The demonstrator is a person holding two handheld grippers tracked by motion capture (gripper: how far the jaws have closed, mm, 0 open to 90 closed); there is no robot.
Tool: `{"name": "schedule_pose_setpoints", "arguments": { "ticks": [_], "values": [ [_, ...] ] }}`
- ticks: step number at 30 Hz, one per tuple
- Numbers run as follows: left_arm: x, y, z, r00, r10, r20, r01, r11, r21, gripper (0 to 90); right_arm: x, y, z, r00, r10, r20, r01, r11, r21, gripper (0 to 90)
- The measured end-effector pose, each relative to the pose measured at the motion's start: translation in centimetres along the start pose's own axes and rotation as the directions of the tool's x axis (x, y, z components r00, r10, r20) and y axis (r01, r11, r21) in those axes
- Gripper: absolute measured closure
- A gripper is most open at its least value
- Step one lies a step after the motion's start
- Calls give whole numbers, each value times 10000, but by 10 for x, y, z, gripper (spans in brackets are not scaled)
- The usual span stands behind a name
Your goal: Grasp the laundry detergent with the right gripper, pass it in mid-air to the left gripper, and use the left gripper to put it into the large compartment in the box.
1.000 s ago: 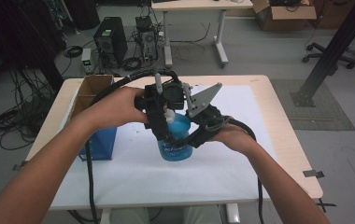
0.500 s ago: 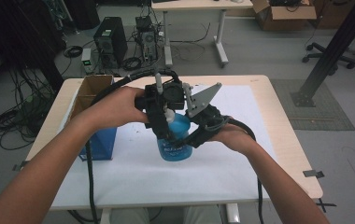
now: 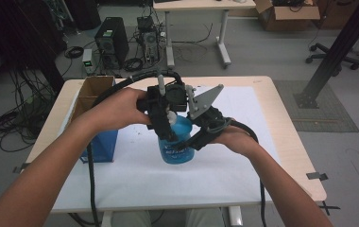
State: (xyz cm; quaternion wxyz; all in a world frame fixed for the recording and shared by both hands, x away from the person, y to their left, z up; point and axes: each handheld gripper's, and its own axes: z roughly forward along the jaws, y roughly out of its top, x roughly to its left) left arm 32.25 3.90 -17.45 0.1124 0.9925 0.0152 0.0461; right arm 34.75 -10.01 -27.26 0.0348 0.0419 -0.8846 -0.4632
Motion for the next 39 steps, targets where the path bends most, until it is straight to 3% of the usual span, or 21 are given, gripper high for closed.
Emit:
{"name": "schedule_pose_setpoints", "arguments": {
  "ticks": [27,28,29,31,34,39],
  "values": [
    [-2,6,-2,9998,192,-106,-188,9992,356,378,1,2,0,9996,-246,101,245,9997,84,425],
    [-2,6,-2,9998,141,-123,-137,9992,365,378,1,2,0,9996,-253,111,253,9997,65,394],
    [-2,6,-3,9998,154,-148,-148,9991,398,378,1,1,-1,9995,-224,206,222,9997,101,308],
    [-1,5,-4,9997,114,-213,-105,9991,401,378,0,-2,-2,9996,160,240,-161,9999,35,193],
    [0,4,-6,9993,78,-374,-61,9990,436,378,-1,-9,-7,9989,327,338,-333,9993,180,135],
    [2,3,-8,9987,-58,-513,88,9982,592,378,-3,-19,-24,9958,756,519,-749,9971,-155,74]
  ]
}}
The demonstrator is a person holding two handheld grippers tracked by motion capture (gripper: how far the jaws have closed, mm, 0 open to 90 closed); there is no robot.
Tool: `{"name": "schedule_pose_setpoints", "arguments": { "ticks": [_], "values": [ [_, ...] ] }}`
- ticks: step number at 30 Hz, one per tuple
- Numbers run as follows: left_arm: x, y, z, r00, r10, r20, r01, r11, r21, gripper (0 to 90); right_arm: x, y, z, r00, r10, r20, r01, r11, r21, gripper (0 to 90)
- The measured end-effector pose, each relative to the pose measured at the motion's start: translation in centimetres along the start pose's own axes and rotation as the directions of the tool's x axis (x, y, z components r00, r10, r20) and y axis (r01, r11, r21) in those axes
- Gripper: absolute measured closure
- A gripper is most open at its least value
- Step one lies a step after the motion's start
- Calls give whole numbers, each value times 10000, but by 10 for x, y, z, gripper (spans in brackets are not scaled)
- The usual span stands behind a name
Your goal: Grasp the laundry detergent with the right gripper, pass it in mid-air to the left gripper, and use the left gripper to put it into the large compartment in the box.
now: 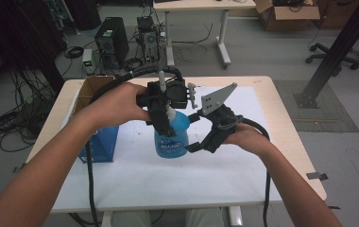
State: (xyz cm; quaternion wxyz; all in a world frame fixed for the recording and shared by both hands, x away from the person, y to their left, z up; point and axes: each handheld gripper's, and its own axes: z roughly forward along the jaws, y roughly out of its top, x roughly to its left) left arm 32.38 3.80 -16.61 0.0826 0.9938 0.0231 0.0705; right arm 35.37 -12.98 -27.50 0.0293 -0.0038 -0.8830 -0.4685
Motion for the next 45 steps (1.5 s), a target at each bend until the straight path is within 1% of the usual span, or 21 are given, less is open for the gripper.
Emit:
{"name": "schedule_pose_setpoints", "arguments": {
  "ticks": [1,4,6,8,10,16,18,21,23,25,29,30,34,35,38,40,42,43,44,45],
  "values": [
    [0,0,0,10000,-6,-30,6,10000,70,378,0,-1,-3,10000,64,65,-63,10000,-31,67],
    [2,-1,-2,9999,-136,-74,137,9998,152,378,0,-5,-13,9996,179,197,-181,9998,94,56],
    [4,-3,-4,9996,-289,-58,290,9995,114,378,0,-8,-19,9993,266,259,-269,9996,124,50],
    [7,-5,-7,9989,-478,-26,478,9988,82,378,1,-10,-25,9984,354,431,-358,9993,95,34],
    [8,-7,-10,9981,-610,-85,610,9981,71,378,1,-12,-30,9976,449,522,-455,9989,115,35],
    [13,-14,-23,9933,-1111,-307,1116,9936,149,377,2,-17,-43,9953,571,777,-589,9980,222,31],
    [14,-16,-26,9905,-1300,-439,1312,9911,239,377,2,-17,-47,9931,612,1002,-642,9976,269,20],
    [17,-20,-32,9848,-1612,-640,1634,9861,304,377,1,-19,-52,9904,698,1194,-751,9964,403,20],
    [19,-23,-36,9796,-1866,-746,1894,9814,312,377,1,-21,-56,9888,734,1300,-805,9955,501,20],
    [22,-27,-40,9724,-2185,-823,2210,9750,226,377,2,-22,-61,9870,790,1398,-875,9946,555,21],
    [27,-31,-49,9590,-2624,-1070,2654,9640,148,377,1,-24,-69,9844,859,1536,-976,9928,701,22],
    [28,-33,-52,9539,-2782,-1130,2818,9593,169,377,1,-25,-70,9837,864,1580,-992,9922,750,22],
    [34,-37,-60,9235,-3567,-1410,3619,9321,123,378,1,-27,-76,9813,865,1717,-1034,9904,921,24],
    [35,-38,-62,9171,-3707,-1465,3765,9263,128,378,1,-28,-77,9807,866,1751,-1043,9900,950,24],
    [38,-40,-68,8947,-4146,-1663,4227,9061,153,378,2,-29,-80,9797,865,1810,-1065,9889,1038,24],
    [40,-41,-71,8786,-4427,-1791,4527,8915,172,379,2,-30,-81,9786,830,1885,-1082,9859,1274,25],
    [42,-43,-74,8601,-4724,-1925,4834,8753,120,379,3,-31,-82,9770,791,1978,-1096,9829,1480,26],
    [42,-44,-76,8501,-4855,-2040,4975,8674,93,380,3,-32,-82,9764,807,2004,-1127,9817,1537,25],
    [43,-45,-77,8419,-4957,-2131,5085,8611,61,381,3,-33,-83,9757,822,2033,-1156,9806,1582,25],
    [44,-45,-79,8325,-5088,-2194,5223,8528,41,381,3,-34,-84,9744,859,2079,-1206,9796,1604,25]
  ]
}}
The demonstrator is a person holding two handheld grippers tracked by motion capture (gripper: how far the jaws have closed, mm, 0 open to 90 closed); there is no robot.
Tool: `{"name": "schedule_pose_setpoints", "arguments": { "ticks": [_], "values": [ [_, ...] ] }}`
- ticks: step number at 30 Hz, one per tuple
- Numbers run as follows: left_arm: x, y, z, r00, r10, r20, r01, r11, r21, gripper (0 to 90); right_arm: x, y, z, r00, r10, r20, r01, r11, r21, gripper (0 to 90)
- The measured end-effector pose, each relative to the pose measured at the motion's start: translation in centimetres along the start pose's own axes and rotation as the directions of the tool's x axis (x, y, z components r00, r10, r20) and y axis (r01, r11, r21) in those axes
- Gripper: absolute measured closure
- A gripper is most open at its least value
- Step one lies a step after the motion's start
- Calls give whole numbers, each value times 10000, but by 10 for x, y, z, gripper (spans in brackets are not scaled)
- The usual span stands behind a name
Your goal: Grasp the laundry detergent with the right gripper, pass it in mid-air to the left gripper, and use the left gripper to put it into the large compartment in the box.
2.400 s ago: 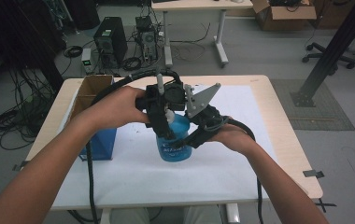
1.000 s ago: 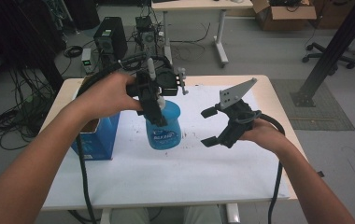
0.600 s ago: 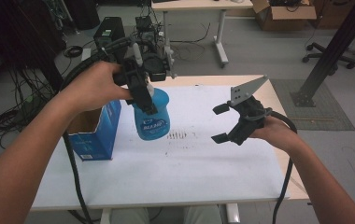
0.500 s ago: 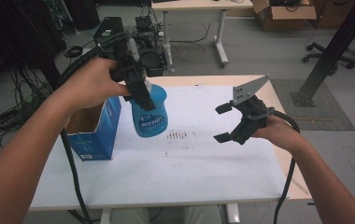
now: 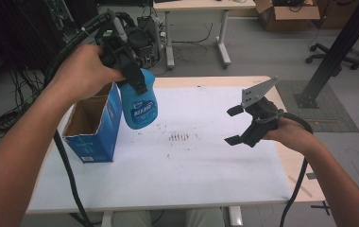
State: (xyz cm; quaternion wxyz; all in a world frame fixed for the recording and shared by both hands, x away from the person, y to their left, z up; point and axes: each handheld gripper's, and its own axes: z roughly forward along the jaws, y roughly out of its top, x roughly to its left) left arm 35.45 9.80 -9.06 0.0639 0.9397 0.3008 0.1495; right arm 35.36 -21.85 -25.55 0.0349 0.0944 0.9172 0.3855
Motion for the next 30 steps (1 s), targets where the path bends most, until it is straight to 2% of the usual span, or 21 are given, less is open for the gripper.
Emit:
{"name": "schedule_pose_setpoints", "arguments": {
  "ticks": [4,9,14,15,20,25,26,30],
  "values": [
    [6,-2,-5,9982,-586,-132,585,9983,-16,383,-1,-4,-2,10000,17,46,-18,9998,187,28],
    [14,-3,-12,9911,-1293,-303,1291,9916,-88,384,-1,-7,-4,10000,6,37,-9,9983,577,32],
    [22,-8,-21,9754,-2151,-477,2146,9766,-156,385,-1,-8,-5,10000,-59,-30,61,9971,753,33],
    [24,-9,-22,9708,-2343,-506,2338,9721,-169,385,-1,-8,-5,10000,-80,-48,83,9971,761,33],
    [34,-19,-26,9400,-3326,-761,3319,9431,-223,385,1,-8,-6,9998,-190,-86,197,9958,898,33],
    [43,-30,-29,9109,-4006,-992,4016,9158,-104,385,4,-8,-5,9993,-331,-144,346,9921,1202,34],
    [45,-32,-30,9073,-4077,-1027,4092,9124,-66,385,4,-9,-5,9992,-376,-129,390,9905,1321,36],
    [52,-41,-33,8835,-4554,-1095,4581,8889,-2,385,5,-11,-3,9986,-522,-80,528,9822,1803,37]
  ]
}}
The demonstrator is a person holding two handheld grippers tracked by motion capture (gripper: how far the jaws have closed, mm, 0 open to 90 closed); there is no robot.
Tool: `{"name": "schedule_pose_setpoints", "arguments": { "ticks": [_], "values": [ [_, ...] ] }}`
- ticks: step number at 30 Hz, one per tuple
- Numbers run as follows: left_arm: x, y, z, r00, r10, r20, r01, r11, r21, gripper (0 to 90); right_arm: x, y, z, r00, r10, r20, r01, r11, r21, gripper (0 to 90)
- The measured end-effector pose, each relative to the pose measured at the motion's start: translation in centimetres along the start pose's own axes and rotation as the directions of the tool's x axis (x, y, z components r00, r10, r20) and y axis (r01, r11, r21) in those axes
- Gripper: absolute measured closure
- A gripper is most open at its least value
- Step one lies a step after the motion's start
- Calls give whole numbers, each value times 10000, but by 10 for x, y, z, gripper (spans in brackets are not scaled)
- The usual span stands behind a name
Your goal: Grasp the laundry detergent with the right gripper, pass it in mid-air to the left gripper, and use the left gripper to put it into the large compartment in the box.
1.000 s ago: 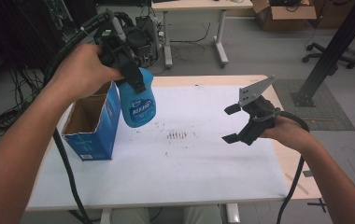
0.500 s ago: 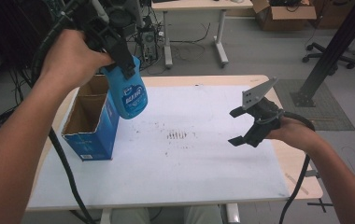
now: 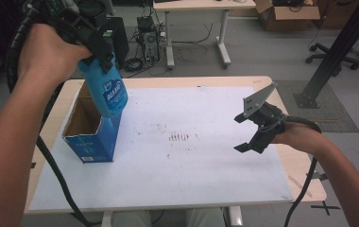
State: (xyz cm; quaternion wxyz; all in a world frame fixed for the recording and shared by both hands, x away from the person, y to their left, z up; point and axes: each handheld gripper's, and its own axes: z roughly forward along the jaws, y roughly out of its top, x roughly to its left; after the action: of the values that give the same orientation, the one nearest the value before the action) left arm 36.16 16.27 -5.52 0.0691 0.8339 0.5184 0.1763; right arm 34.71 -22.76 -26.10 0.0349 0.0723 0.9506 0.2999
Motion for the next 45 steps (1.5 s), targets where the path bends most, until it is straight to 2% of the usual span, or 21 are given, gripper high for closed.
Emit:
{"name": "schedule_pose_setpoints", "arguments": {
  "ticks": [4,8,14,22,28,32,40,45],
  "values": [
    [10,-4,-1,9984,-539,-168,541,9985,120,385,0,-3,0,10000,-40,8,39,9997,258,40],
    [20,-6,-2,9930,-1135,-317,1141,9933,181,385,0,-6,-1,10000,-12,5,12,9994,357,43],
    [33,-10,-2,9809,-1879,-504,1895,9814,291,385,0,-8,-1,10000,-93,-33,95,9984,563,43],
    [48,-15,6,9601,-2688,-769,2725,9612,427,385,-1,-11,-2,9999,-123,-55,127,9974,710,44],
    [57,-18,13,9477,-3067,-887,3113,9493,435,385,-3,-13,-3,10000,-44,2,44,9973,739,49],
    [61,-21,17,9417,-3205,-1023,3257,9447,388,386,-4,-13,-4,10000,-39,14,38,9975,704,54],
    [67,-25,33,9359,-3332,-1140,3401,9392,472,385,-4,-16,-4,10000,38,60,-42,9976,698,54],
    [67,-25,44,9363,-3333,-1111,3402,9391,496,386,-4,-16,-4,10000,43,87,-49,9977,671,54]
  ]
}}
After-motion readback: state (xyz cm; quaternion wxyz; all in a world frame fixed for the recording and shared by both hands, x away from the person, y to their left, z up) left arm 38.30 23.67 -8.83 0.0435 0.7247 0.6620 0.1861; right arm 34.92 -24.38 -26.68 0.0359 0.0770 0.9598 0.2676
